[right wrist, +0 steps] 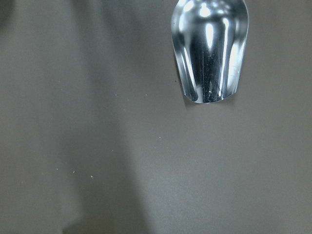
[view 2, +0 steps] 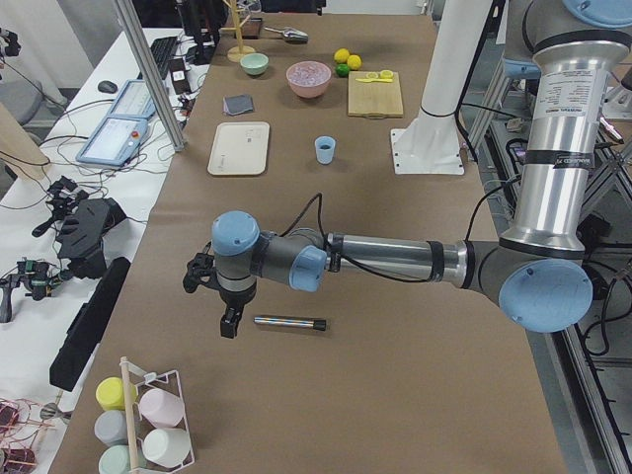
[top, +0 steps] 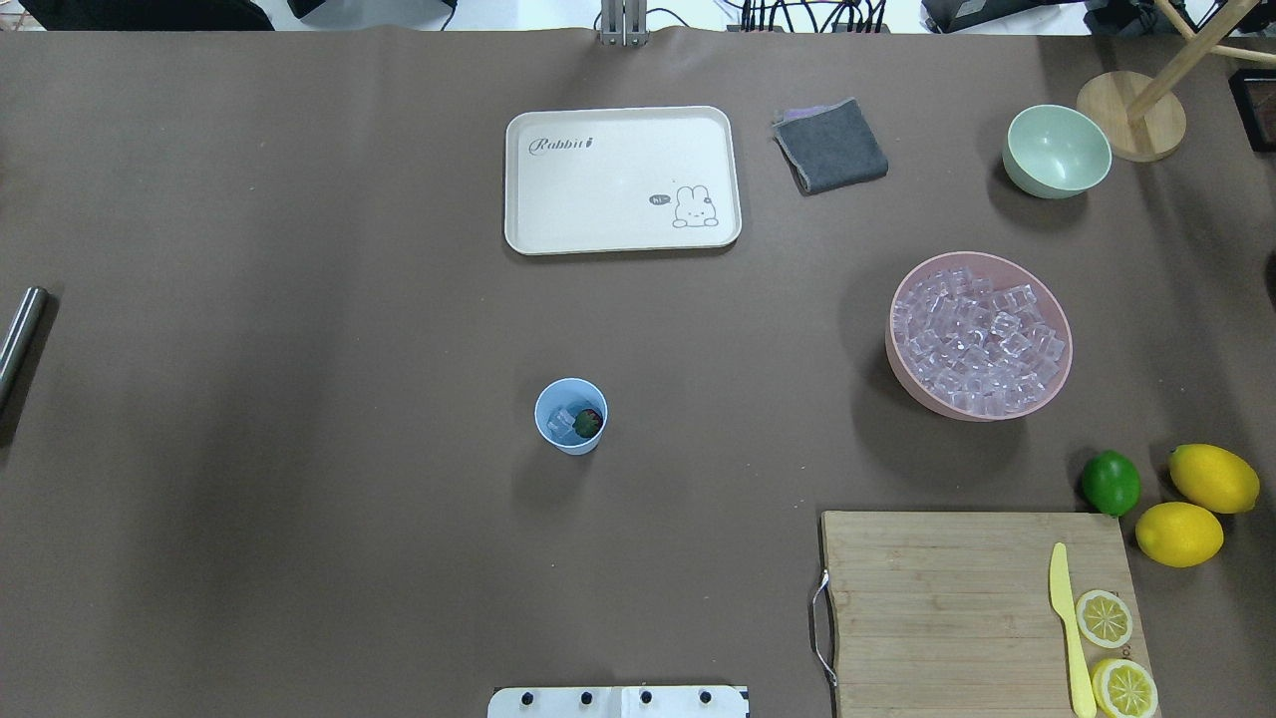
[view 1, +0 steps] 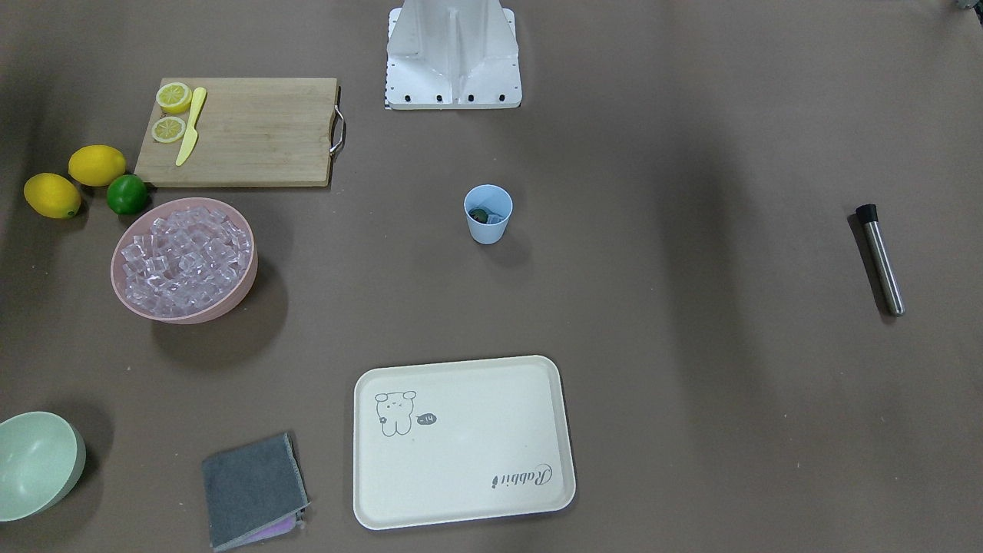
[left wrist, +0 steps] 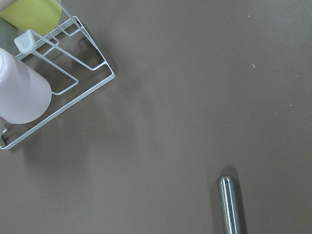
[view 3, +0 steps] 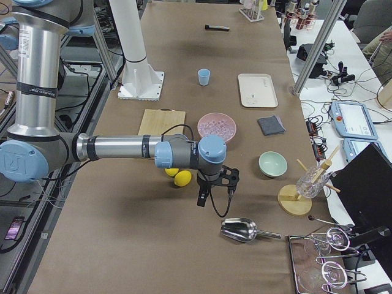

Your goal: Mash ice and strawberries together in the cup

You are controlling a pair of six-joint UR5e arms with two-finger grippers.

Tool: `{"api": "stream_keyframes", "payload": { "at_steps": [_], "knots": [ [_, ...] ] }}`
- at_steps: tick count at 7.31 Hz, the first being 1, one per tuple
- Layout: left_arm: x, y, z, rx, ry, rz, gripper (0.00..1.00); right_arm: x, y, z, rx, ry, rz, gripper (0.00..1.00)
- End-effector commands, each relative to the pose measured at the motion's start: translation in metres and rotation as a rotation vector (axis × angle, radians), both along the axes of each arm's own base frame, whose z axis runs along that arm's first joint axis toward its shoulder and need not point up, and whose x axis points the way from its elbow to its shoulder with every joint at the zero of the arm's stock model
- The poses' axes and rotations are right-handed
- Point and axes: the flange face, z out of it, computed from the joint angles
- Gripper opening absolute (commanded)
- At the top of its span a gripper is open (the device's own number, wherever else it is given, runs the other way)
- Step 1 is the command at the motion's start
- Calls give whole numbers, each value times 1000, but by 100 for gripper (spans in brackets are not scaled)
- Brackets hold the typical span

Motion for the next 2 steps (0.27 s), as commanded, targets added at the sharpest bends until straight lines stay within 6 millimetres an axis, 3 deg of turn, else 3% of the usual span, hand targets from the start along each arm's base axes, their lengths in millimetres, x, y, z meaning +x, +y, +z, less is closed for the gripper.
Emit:
{"api": "stream_keyframes", "payload": {
  "at_steps": [1, 2],
  "knots": [
    [0, -3, -3, 5, 0, 0, 98, 5, 0, -5, 9, -3, 11, 100],
    [0, -3, -3, 5, -1, 0, 98, 5, 0, -5, 9, -3, 13, 100]
  ]
}}
